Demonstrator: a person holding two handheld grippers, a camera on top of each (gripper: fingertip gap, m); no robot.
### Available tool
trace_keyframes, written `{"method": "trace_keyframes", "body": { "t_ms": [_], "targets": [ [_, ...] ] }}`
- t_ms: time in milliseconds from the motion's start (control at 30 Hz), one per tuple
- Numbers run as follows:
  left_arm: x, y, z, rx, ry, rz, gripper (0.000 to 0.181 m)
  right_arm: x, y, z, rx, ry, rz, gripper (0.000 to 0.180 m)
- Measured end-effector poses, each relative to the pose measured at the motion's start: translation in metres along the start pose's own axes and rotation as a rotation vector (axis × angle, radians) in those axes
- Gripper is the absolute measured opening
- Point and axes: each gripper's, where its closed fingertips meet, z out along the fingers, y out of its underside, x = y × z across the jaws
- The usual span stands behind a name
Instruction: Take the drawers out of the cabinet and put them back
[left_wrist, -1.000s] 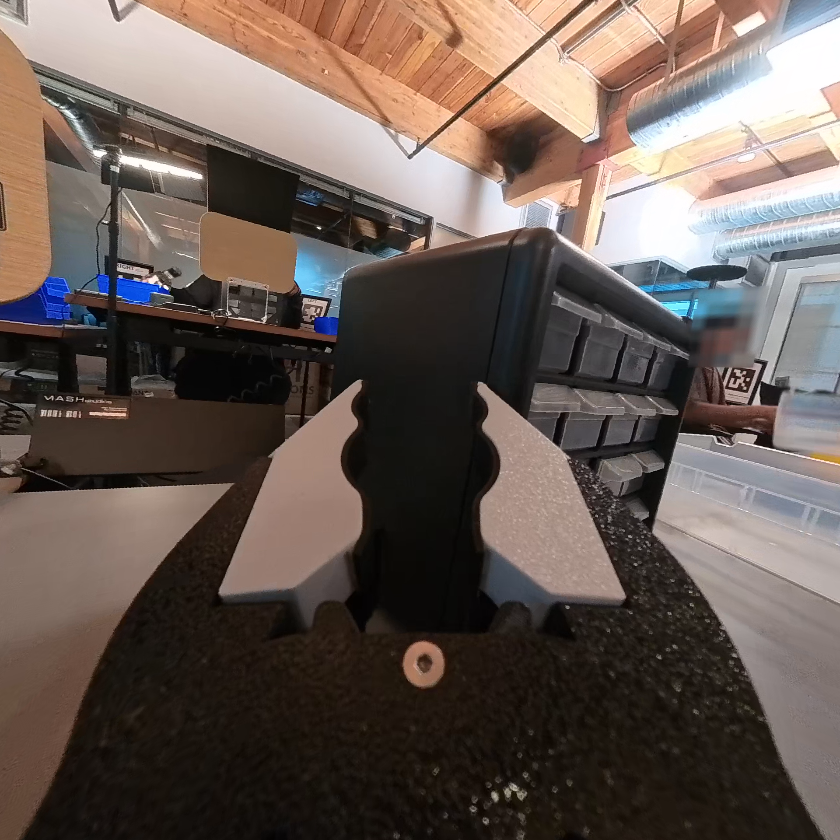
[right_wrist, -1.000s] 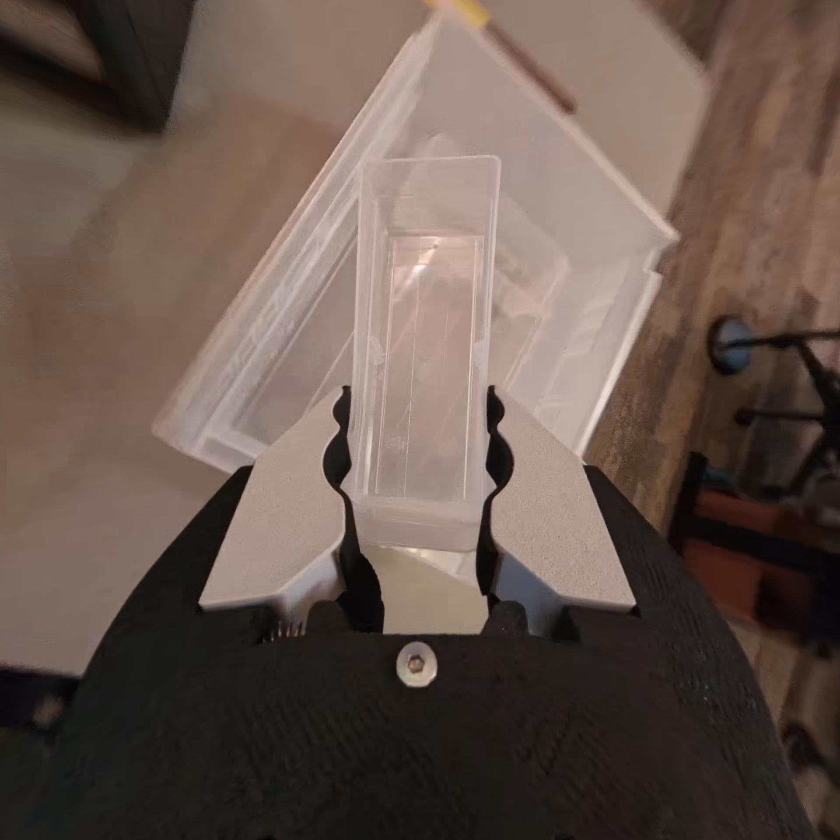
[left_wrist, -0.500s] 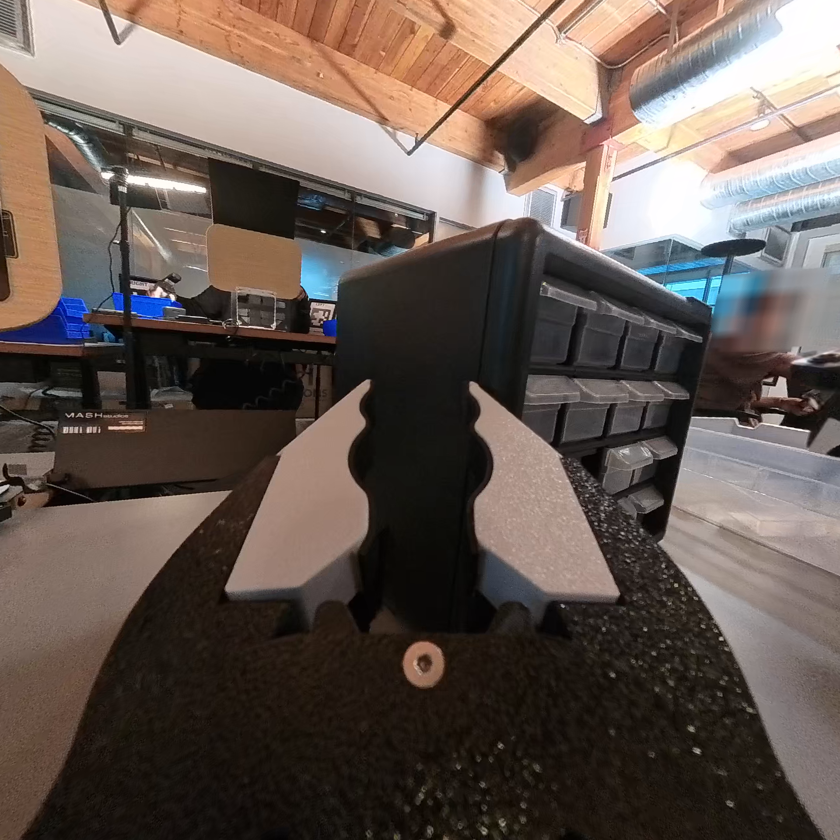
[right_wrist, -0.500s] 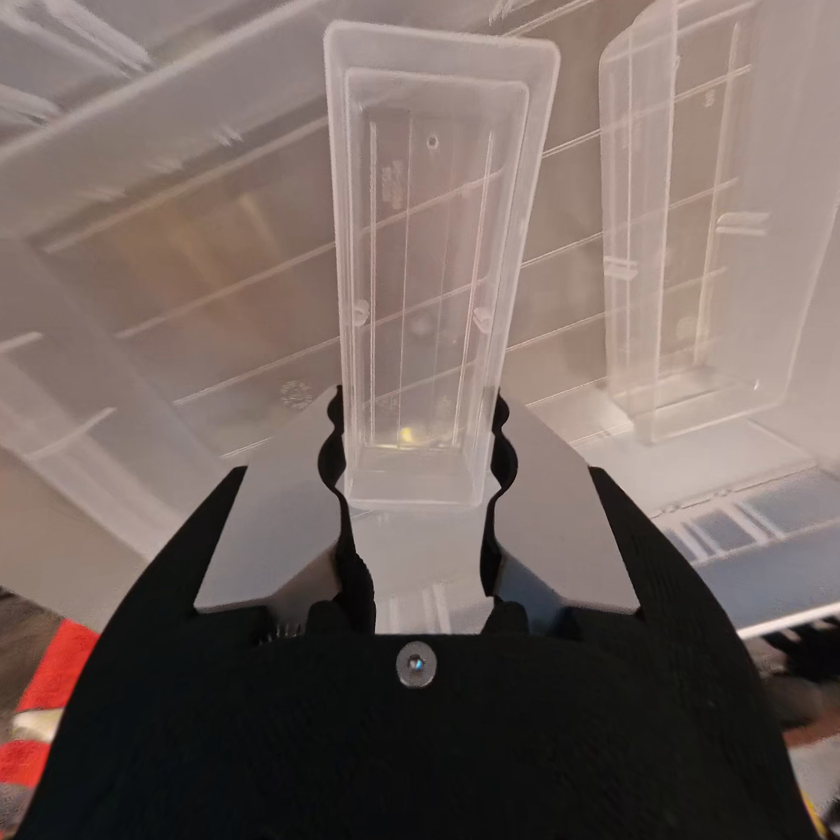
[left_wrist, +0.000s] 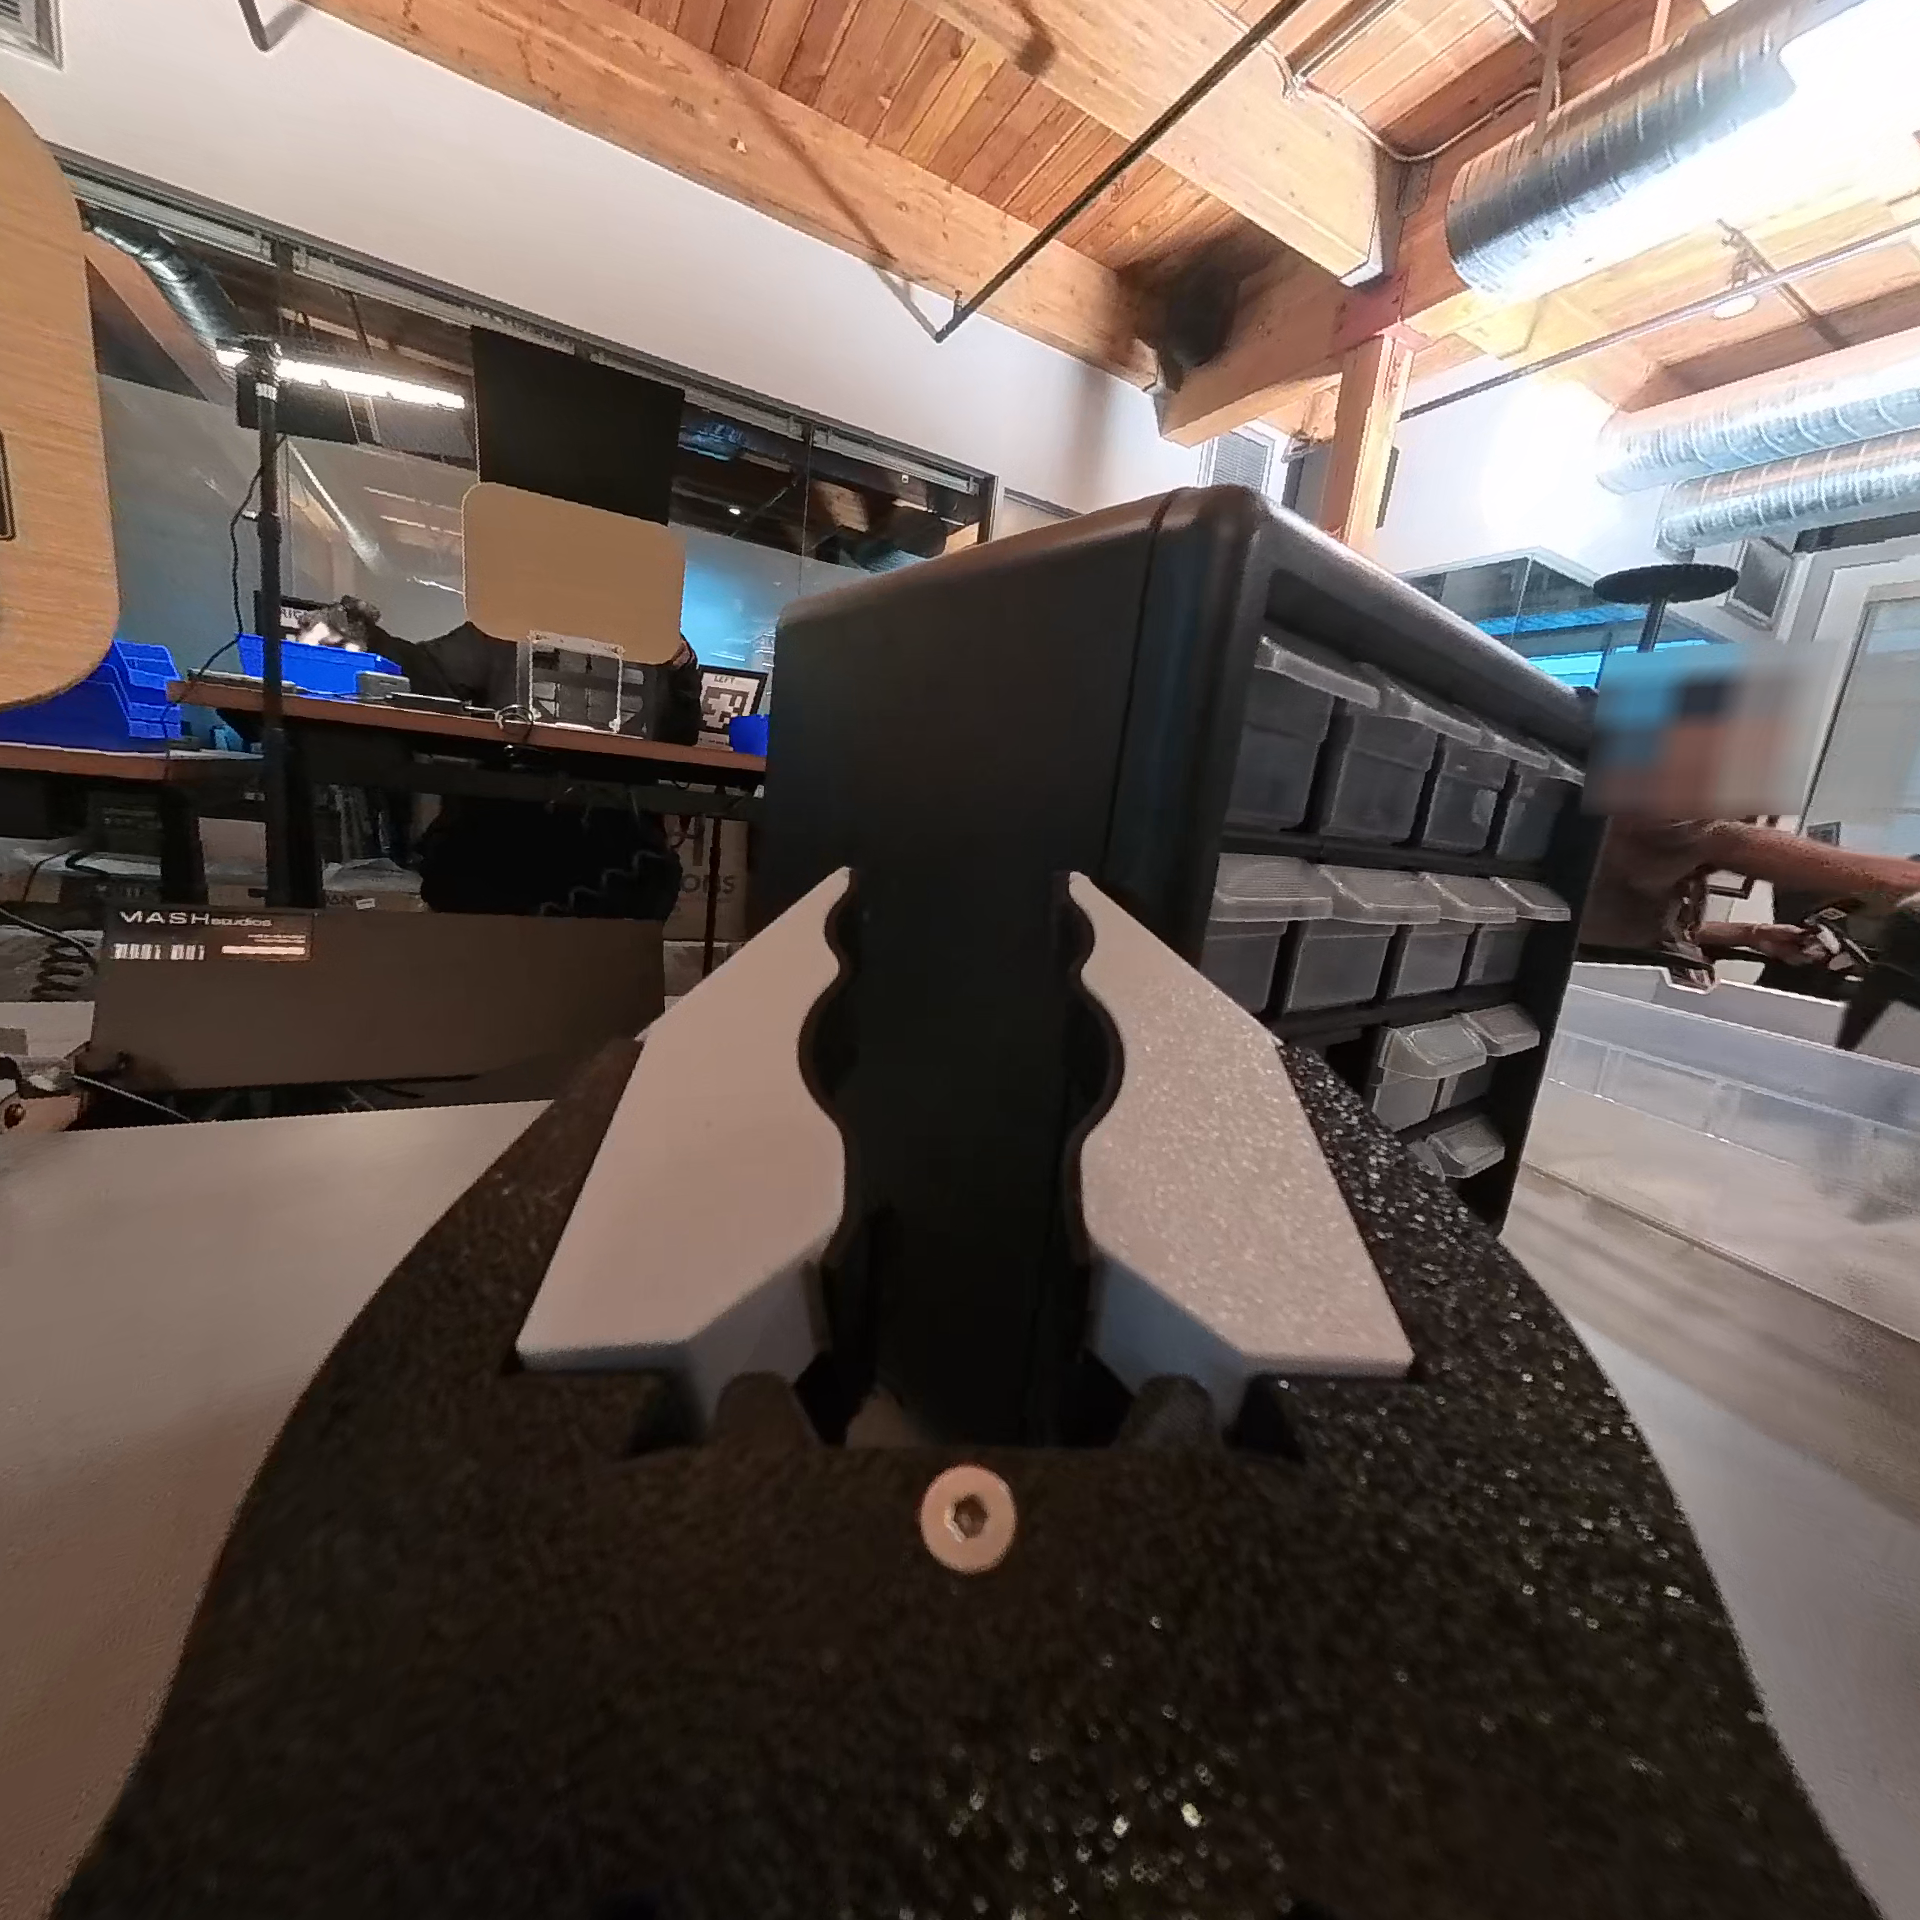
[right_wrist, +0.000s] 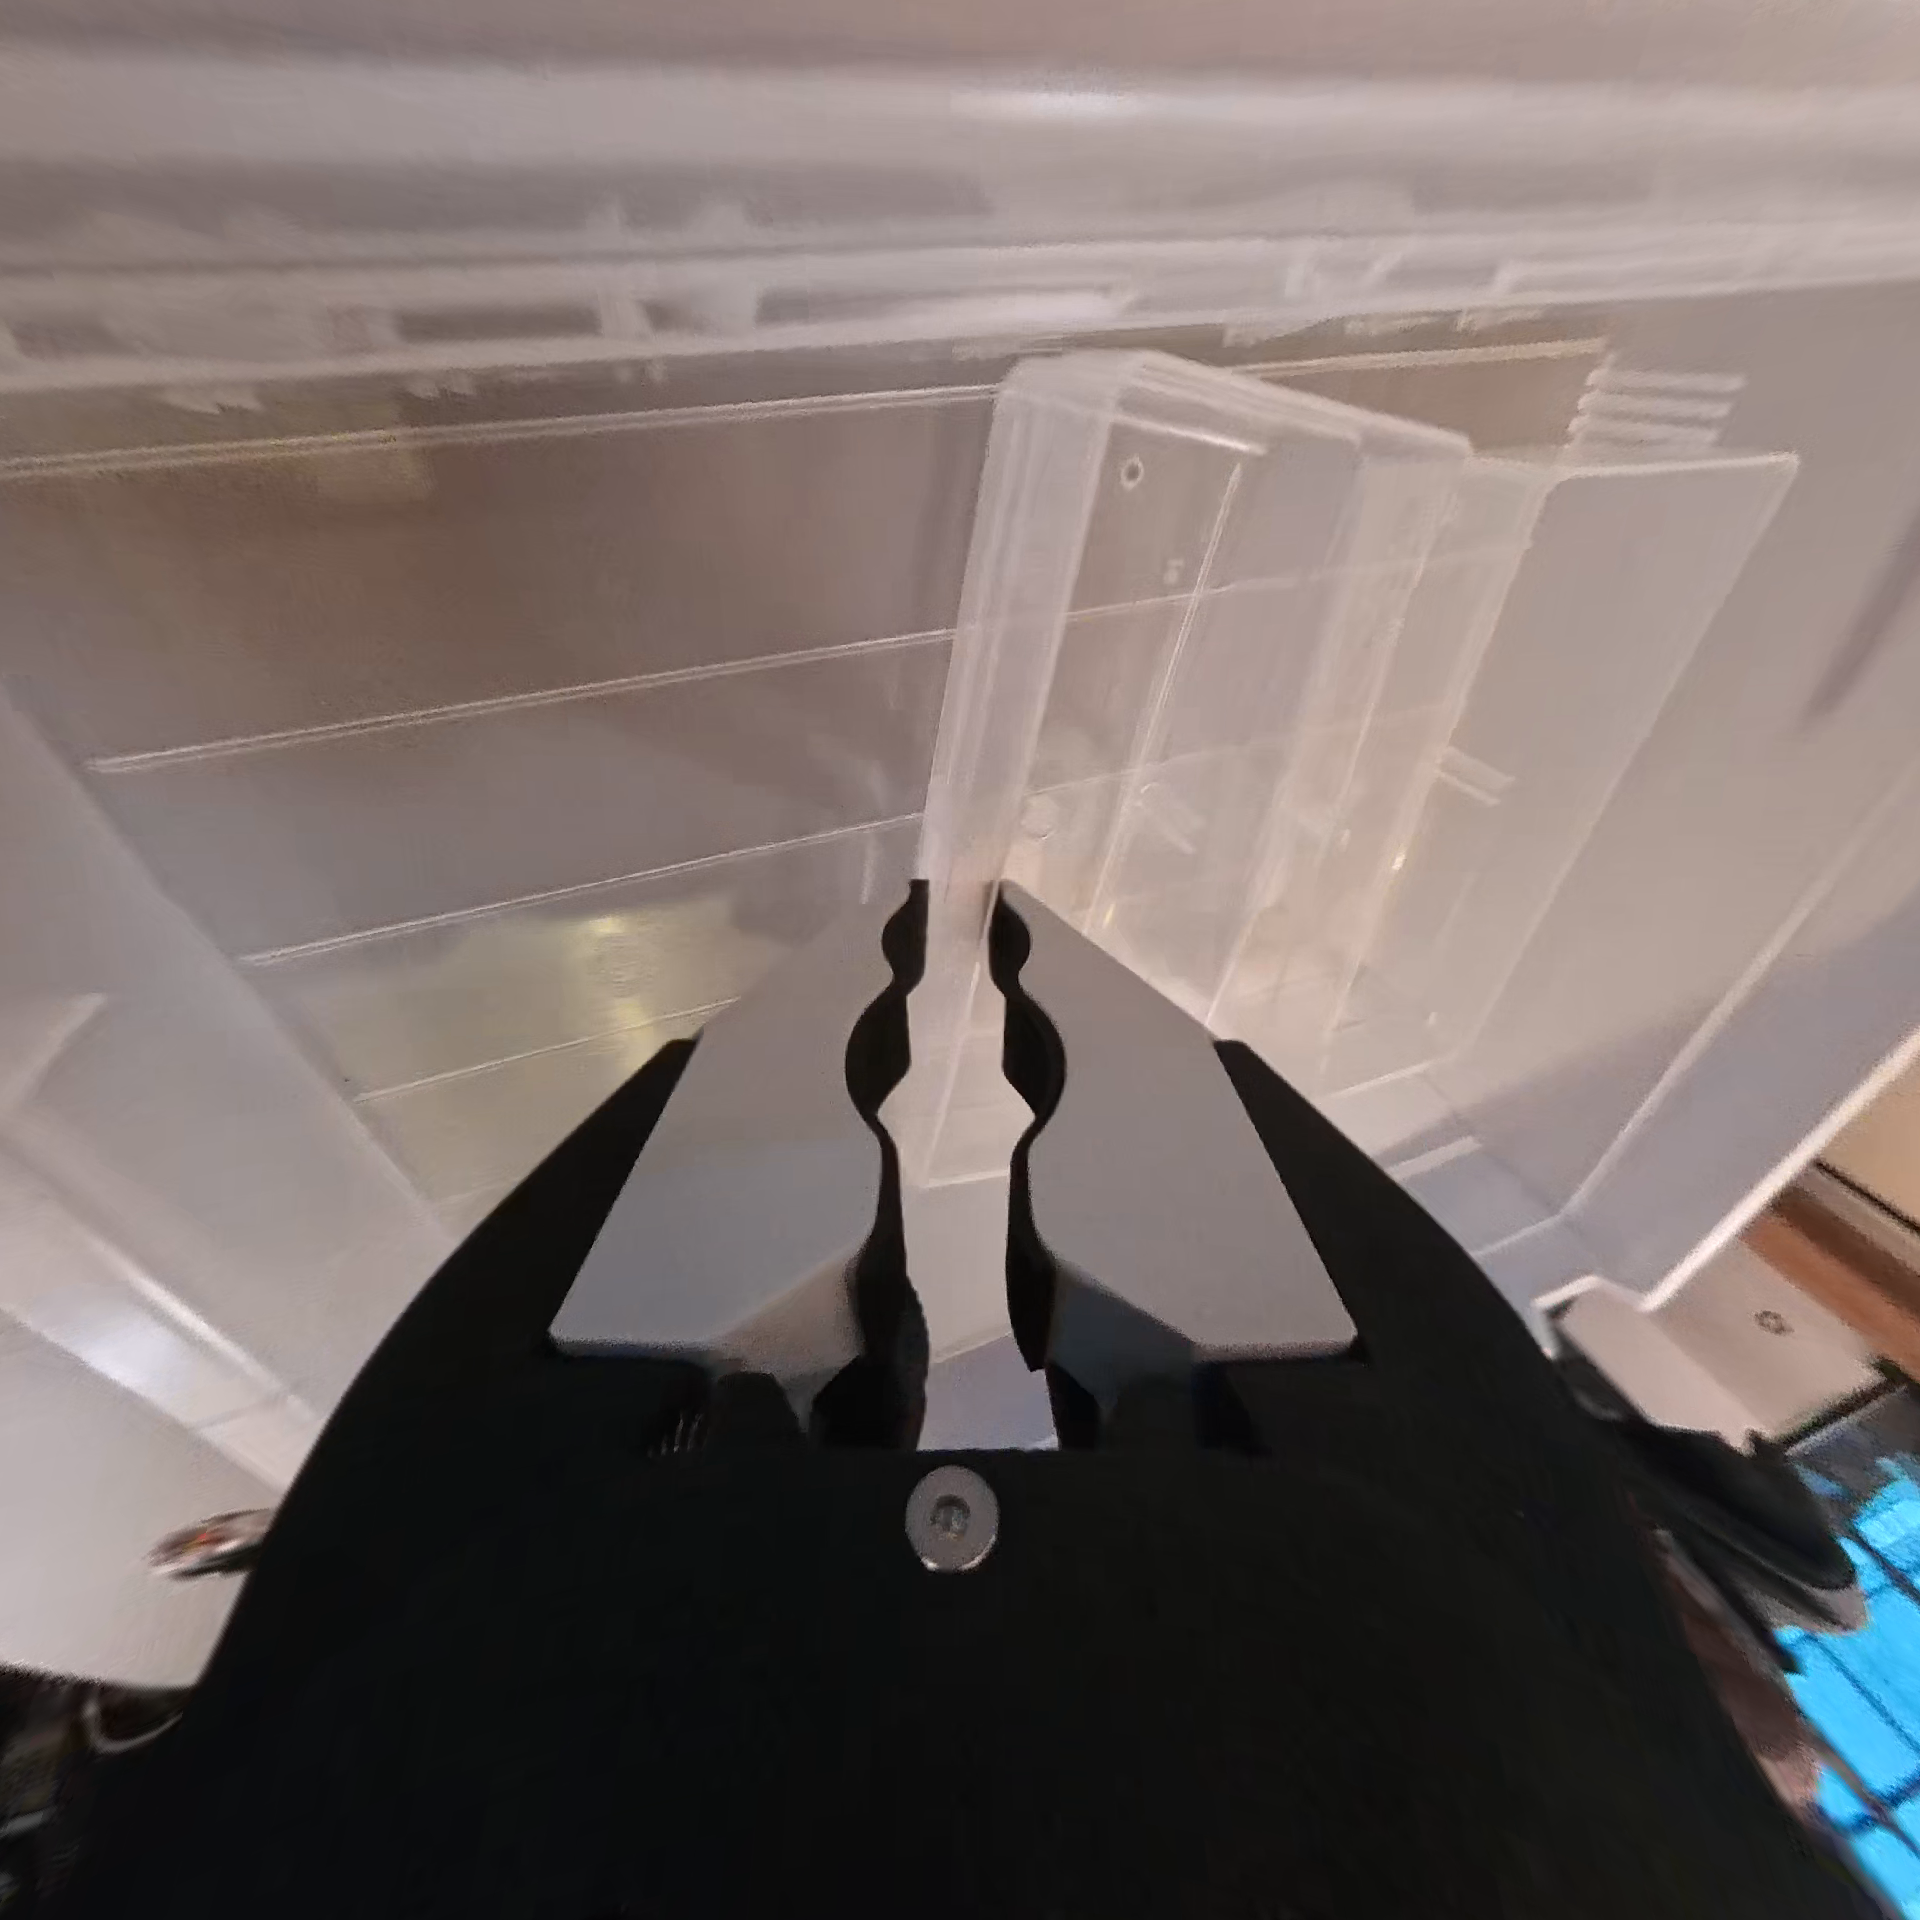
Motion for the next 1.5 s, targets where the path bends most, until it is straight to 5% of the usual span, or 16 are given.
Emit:
{"method": "trace_keyframes", "body": {
  "t_ms": [33,200,433,667,800,1033,1133,1300,1500],
  "targets": [
    [0.0,0.0,0.0,0.0,0.0,-0.001,0.034,0.007,0.001,0.001,-0.004,0.022,-0.027,0.006],
    [0.0,0.0,0.0,-0.001,0.0,0.0,0.034,0.031,0.02,0.012,-0.148,0.073,-0.173,0.002],
    [0.001,-0.003,0.0,0.009,0.005,-0.005,0.035,0.047,0.017,0.004,-0.097,0.205,-0.082,0.026],
    [0.024,-0.034,-0.008,0.135,0.129,0.026,0.052,0.065,-0.026,-0.13,0.234,0.859,0.029,0.029],
    [0.038,-0.064,-0.006,0.168,0.187,0.107,0.055,0.027,-0.094,-0.192,0.512,0.991,0.079,0.032],
    [0.054,-0.089,0.044,-0.034,0.312,0.036,0.054,-0.036,-0.242,-0.198,1.003,0.859,0.141,0.034],
    [0.067,-0.083,0.055,-0.135,0.454,0.025,0.036,-0.038,-0.28,-0.183,1.163,0.767,0.242,0.037],
    [0.064,-0.084,0.067,-0.167,0.493,0.008,0.017,-0.02,-0.293,-0.161,1.279,0.781,0.397,0.036],
    [0.059,-0.072,0.075,-0.274,0.5,-0.092,0.033,-0.018,-0.294,-0.155,1.325,0.787,0.429,0.035]
  ]
}}
